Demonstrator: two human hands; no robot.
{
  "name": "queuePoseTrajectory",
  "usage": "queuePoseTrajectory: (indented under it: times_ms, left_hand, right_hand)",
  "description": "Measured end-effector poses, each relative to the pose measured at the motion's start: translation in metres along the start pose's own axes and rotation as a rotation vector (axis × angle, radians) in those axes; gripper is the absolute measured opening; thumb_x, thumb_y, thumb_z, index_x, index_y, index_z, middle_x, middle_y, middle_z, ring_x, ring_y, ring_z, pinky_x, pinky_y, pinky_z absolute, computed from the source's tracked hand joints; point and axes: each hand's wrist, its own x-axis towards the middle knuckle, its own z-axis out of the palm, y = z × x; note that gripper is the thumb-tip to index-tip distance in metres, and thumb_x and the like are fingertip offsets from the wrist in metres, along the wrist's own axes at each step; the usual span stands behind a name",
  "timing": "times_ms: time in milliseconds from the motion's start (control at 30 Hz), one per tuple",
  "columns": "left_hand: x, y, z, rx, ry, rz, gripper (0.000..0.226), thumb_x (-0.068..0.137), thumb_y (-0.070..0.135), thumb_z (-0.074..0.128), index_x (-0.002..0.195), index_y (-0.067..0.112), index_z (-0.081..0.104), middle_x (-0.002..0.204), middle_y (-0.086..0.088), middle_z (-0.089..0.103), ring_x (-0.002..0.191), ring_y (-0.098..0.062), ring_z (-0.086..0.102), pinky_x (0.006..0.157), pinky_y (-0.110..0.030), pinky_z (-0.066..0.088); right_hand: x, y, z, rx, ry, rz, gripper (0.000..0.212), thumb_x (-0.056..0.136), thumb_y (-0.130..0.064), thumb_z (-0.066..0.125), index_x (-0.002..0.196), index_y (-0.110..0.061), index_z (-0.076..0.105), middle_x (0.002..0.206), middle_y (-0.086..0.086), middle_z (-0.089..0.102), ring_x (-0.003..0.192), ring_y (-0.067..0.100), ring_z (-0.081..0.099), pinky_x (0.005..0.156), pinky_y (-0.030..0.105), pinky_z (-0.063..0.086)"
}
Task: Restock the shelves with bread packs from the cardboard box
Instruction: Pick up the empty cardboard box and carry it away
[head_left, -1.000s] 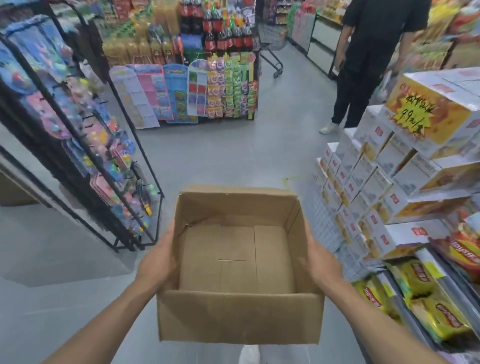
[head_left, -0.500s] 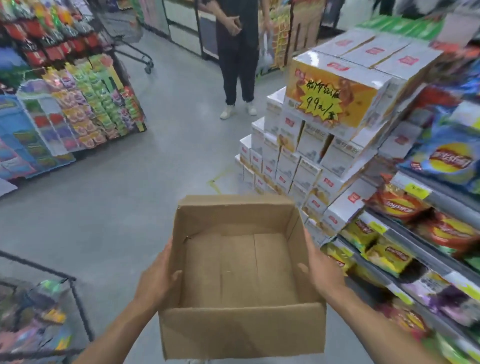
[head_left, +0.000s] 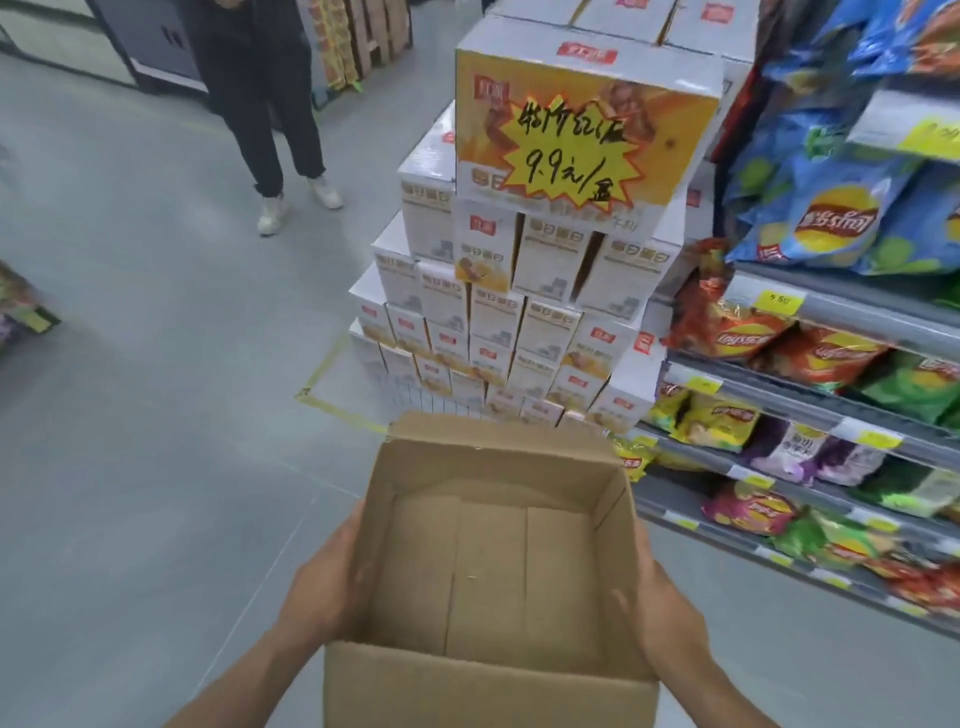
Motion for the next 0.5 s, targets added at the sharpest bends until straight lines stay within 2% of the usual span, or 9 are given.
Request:
queuePoseTrajectory:
  times_ms: [100, 167, 267, 367, 500]
  left_hand:
    - [0.043, -0.028, 0.022, 0.02, -0.055, 0.0, 0.076, 0.076, 0.064, 0.031, 0.144, 0.073, -0.001, 0.158, 0.022, 0.038, 0.14, -0.022, 0.048, 0.111, -0.049, 0.042]
    - [0.074, -0.049, 0.042, 0.034, -0.084, 0.007, 0.07, 0.087, 0.06, 0.037, 0.148, 0.069, 0.003, 0.157, 0.026, 0.037, 0.14, -0.021, 0.048, 0.111, -0.049, 0.043]
    - [0.118, -0.078, 0.08, 0.073, -0.082, 0.012, 0.067, 0.094, 0.056, 0.042, 0.15, 0.066, 0.006, 0.158, 0.025, 0.035, 0.14, -0.021, 0.048, 0.112, -0.05, 0.042]
    - [0.161, -0.114, 0.121, 0.087, -0.106, 0.021, 0.062, 0.098, 0.051, 0.036, 0.15, 0.066, 0.007, 0.158, 0.024, 0.035, 0.141, -0.022, 0.047, 0.113, -0.049, 0.041]
    - [0.215, -0.17, 0.177, 0.132, -0.141, 0.051, 0.076, 0.087, 0.04, 0.038, 0.153, 0.061, 0.007, 0.157, 0.024, 0.035, 0.139, -0.024, 0.049, 0.112, -0.046, 0.043]
  right_hand:
    - [0.024, 0.007, 0.038, 0.002, -0.011, 0.057, 0.099, 0.099, -0.035, 0.053, 0.149, -0.046, -0.031, 0.134, -0.001, 0.057, 0.097, 0.025, 0.067, 0.071, 0.038, 0.052]
    - [0.041, 0.015, 0.071, -0.021, -0.044, 0.103, 0.092, 0.101, -0.039, 0.045, 0.15, -0.043, -0.033, 0.145, -0.003, 0.049, 0.103, 0.026, 0.066, 0.078, 0.039, 0.051]
    - [0.073, 0.03, 0.13, -0.094, -0.034, 0.147, 0.098, 0.103, -0.043, 0.043, 0.139, -0.038, -0.048, 0.145, -0.007, 0.044, 0.096, 0.022, 0.067, 0.076, 0.035, 0.05]
    - [0.105, 0.043, 0.192, -0.115, -0.014, 0.185, 0.094, 0.103, -0.045, 0.044, 0.15, -0.033, -0.037, 0.147, -0.007, 0.045, 0.093, 0.022, 0.068, 0.074, 0.035, 0.051]
    - [0.153, 0.065, 0.283, -0.071, 0.012, 0.22, 0.097, 0.101, -0.045, 0.048, 0.151, -0.035, -0.035, 0.149, -0.007, 0.047, 0.085, 0.025, 0.069, 0.066, 0.034, 0.05]
